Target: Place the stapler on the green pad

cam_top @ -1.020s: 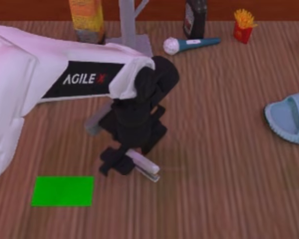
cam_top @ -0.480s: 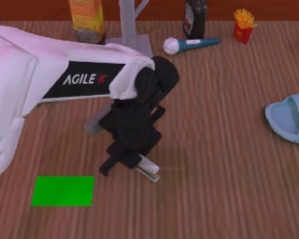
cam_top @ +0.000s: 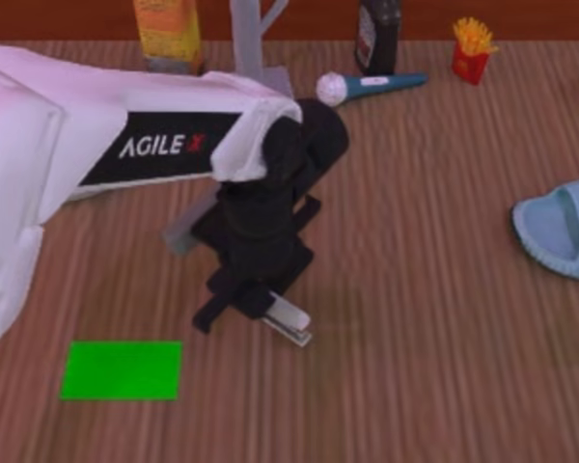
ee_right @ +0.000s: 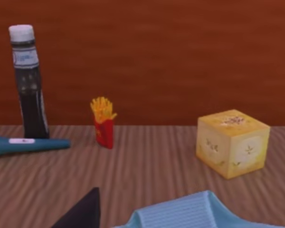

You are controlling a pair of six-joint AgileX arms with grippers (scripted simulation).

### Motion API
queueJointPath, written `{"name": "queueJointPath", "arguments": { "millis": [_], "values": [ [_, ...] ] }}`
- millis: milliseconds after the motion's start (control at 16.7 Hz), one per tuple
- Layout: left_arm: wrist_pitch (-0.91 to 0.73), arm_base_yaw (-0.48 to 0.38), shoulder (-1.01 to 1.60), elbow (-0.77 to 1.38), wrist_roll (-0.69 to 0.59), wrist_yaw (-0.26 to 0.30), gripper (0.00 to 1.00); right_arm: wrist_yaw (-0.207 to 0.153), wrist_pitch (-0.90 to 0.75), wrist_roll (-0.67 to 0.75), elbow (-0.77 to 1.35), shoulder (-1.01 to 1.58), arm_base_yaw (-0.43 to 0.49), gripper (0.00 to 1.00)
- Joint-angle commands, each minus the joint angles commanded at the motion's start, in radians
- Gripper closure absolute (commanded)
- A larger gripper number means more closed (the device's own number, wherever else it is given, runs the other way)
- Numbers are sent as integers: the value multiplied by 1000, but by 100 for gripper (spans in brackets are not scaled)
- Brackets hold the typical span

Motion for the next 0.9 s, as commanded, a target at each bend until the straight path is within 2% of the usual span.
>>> {"name": "queueJointPath", "arguments": {
  "millis": [420, 780, 900],
  "values": [
    [-294, 12, -85, 197, 2, -1, 100, 0, 0, 0, 0, 0, 0, 0],
    [-309, 9, -96, 208, 3, -1, 100, 0, 0, 0, 0, 0, 0, 0],
    [-302, 37, -132, 173, -25, 0, 100, 0, 0, 0, 0, 0, 0, 0]
  ]
}}
